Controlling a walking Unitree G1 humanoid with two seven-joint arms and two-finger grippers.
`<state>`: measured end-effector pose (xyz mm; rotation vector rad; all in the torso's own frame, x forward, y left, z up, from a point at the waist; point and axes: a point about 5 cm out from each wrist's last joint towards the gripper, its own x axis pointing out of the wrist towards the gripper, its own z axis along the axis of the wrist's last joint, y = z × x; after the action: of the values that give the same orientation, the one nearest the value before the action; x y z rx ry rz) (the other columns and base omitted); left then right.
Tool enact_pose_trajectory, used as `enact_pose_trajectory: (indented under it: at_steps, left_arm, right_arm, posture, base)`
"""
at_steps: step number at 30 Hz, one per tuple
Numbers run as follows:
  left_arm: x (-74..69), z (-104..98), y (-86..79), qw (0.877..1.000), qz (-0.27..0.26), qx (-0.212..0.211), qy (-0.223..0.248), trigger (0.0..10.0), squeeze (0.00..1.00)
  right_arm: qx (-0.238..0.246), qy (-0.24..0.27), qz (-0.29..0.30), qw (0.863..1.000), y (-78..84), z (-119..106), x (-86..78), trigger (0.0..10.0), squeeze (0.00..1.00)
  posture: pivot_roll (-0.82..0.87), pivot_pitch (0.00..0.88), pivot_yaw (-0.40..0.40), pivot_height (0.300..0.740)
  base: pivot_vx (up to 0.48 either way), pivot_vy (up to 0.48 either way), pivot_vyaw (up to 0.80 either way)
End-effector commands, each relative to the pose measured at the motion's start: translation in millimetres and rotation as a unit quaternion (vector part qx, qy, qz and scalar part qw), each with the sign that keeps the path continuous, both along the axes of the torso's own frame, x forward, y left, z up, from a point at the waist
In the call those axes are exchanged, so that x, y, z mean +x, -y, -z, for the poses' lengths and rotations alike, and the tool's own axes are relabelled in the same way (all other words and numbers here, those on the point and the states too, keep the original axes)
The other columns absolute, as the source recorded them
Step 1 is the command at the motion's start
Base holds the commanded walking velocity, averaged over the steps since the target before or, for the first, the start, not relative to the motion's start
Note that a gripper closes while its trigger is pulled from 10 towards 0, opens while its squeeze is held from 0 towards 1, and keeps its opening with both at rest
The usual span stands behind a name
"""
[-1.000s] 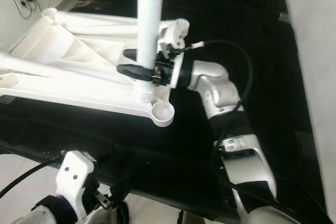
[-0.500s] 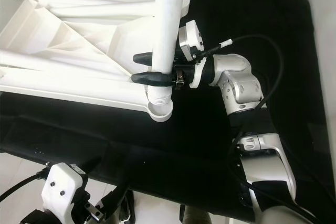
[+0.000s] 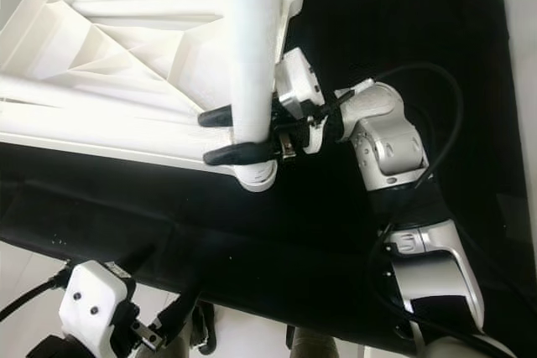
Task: Building children table
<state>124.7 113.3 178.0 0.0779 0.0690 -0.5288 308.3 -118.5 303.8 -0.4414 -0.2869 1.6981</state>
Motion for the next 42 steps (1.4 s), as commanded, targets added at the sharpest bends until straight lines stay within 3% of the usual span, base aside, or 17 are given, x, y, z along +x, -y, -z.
enact_pose_trajectory:
  at_steps: [1,8,13,14,20,42]
  left_arm:
    - [-2.9,1,-0.2,1.0,-0.004,0.003,-0.005,10.0,0.0]
    - [-1.9,1,-0.2,1.0,-0.006,0.003,-0.003,10.0,0.0]
    - [-1.0,1,0.6,1.0,-0.006,0.003,0.0,10.0,0.0]
    - [-1.0,1,1.1,1.0,-0.007,0.002,0.001,10.0,0.0]
    - [-1.1,1,1.3,1.0,-0.008,0.002,0.002,10.0,0.0]
    - [-1.2,0,1.9,1.0,-0.008,0.007,0.006,10.0,0.0]
  right_arm:
    - [-0.012,0.008,-0.023,1.0,-6.0,4,-6.1,10.0,0.0]
    - [-0.024,0.01,-0.032,0.999,-9.5,7,-7.2,10.0,0.0]
    - [-0.025,0.005,-0.015,1.0,-14.6,12,0.6,10.0,0.0]
    - [-0.01,-0.012,-0.003,1.0,-12.1,10,6.8,10.0,0.0]
    - [0.005,-0.025,0.001,1.0,-8.8,7,9.4,10.0,0.0]
    - [0.022,-0.009,0.041,0.999,-15.0,6,19.1,10.0,0.0]
  posture:
    - [0.12,0.432,0.071,0.74]
    - [0.12,0.431,0.067,0.74]
    - [0.11,0.434,0.062,0.74]
    - [0.11,0.434,0.059,0.74]
    - [0.11,0.436,0.057,0.74]
    - [0.11,0.437,0.057,0.74]
  base:
    - [0.0,0.0,0.0]
    - [0.0,0.0,0.0]
    - [0.0,0.0,0.0]
    - [0.0,0.0,0.0]
    - [0.0,0.0,0.0]
    - [0.0,0.0,0.0]
